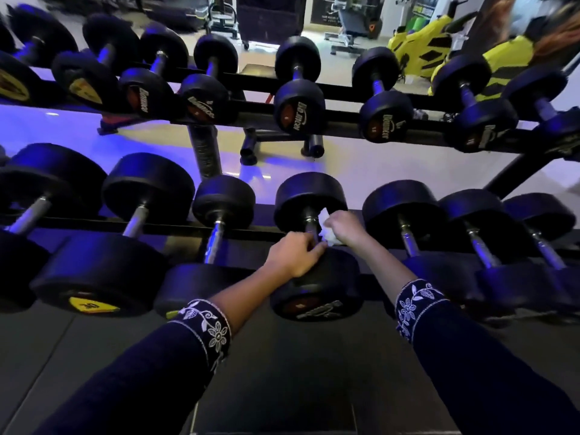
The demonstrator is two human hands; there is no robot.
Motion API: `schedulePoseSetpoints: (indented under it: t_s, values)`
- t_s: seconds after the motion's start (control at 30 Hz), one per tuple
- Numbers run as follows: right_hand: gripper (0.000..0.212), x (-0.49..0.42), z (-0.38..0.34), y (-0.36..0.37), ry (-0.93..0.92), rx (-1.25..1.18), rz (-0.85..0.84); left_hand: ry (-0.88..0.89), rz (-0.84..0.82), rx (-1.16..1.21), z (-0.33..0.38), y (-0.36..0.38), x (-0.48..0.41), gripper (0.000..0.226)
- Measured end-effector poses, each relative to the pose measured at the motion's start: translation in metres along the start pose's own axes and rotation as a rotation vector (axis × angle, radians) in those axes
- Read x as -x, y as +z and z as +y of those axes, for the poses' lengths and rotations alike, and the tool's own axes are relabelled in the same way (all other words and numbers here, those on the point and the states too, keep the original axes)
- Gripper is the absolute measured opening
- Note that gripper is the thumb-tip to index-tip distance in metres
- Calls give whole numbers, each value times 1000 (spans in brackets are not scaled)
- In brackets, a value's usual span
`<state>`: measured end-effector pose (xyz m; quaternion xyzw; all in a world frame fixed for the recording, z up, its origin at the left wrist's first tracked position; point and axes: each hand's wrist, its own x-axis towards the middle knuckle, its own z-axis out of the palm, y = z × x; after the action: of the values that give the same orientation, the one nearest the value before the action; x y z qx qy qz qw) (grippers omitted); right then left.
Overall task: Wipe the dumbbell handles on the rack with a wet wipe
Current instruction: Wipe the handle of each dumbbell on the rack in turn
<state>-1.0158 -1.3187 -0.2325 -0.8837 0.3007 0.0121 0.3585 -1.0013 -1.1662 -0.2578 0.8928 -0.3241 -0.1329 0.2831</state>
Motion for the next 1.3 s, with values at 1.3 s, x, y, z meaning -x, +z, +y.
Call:
schedulePoseSetpoints:
  t_s: [1.3]
  values:
    - [11,-35,3,36,68,256,28,-75,74,116,-11,16,-10,37]
